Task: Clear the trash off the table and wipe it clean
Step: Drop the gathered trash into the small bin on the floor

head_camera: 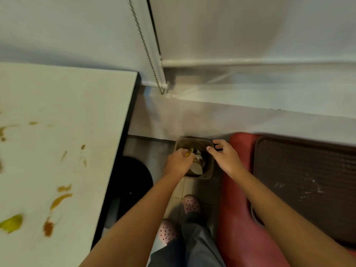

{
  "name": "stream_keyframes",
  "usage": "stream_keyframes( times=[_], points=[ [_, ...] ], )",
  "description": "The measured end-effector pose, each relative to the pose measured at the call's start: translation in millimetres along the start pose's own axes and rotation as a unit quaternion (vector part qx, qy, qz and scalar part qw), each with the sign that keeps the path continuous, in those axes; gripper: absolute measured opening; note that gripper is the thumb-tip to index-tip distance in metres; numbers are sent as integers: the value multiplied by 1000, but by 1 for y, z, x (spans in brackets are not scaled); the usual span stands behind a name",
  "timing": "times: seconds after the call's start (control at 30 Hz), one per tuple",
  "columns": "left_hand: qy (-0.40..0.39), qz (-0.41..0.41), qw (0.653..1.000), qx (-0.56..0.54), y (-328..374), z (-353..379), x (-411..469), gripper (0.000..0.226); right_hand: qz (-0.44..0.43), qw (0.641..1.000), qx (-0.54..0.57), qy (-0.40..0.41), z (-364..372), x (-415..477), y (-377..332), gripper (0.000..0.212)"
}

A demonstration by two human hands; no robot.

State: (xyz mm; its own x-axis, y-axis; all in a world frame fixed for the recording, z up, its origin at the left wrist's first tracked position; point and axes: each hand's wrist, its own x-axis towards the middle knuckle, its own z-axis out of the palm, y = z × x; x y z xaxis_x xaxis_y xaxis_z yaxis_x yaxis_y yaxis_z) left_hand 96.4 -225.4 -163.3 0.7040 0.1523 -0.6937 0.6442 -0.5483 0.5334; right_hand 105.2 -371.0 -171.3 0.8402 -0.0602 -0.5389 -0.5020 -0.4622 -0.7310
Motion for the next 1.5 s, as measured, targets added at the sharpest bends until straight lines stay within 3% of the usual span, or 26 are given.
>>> stream_keyframes(
  times=[0.37, 0.67, 1.17, 1.37, 1.5],
  points=[
    [125, 167, 963, -170, 31, -119, -111, 29, -161, 987, 9, -8, -3, -83, -122, 32],
    [277, 209, 896, -278, 0, -227, -159, 20, -249, 966, 33, -67, 64, -121, -218, 24],
    [422, 92, 828, -358, -157, -316, -213, 20, -313, 925, -34, -215, 213, -167, -271, 19],
    [455, 44, 829, -321, -184, -319, -217, 21, -329, 904, -85, -259, 243, -166, -281, 26],
    [484, -2, 842, -238, -198, -321, -213, 31, -337, 890, -109, -288, 255, -157, -295, 24]
  ],
)
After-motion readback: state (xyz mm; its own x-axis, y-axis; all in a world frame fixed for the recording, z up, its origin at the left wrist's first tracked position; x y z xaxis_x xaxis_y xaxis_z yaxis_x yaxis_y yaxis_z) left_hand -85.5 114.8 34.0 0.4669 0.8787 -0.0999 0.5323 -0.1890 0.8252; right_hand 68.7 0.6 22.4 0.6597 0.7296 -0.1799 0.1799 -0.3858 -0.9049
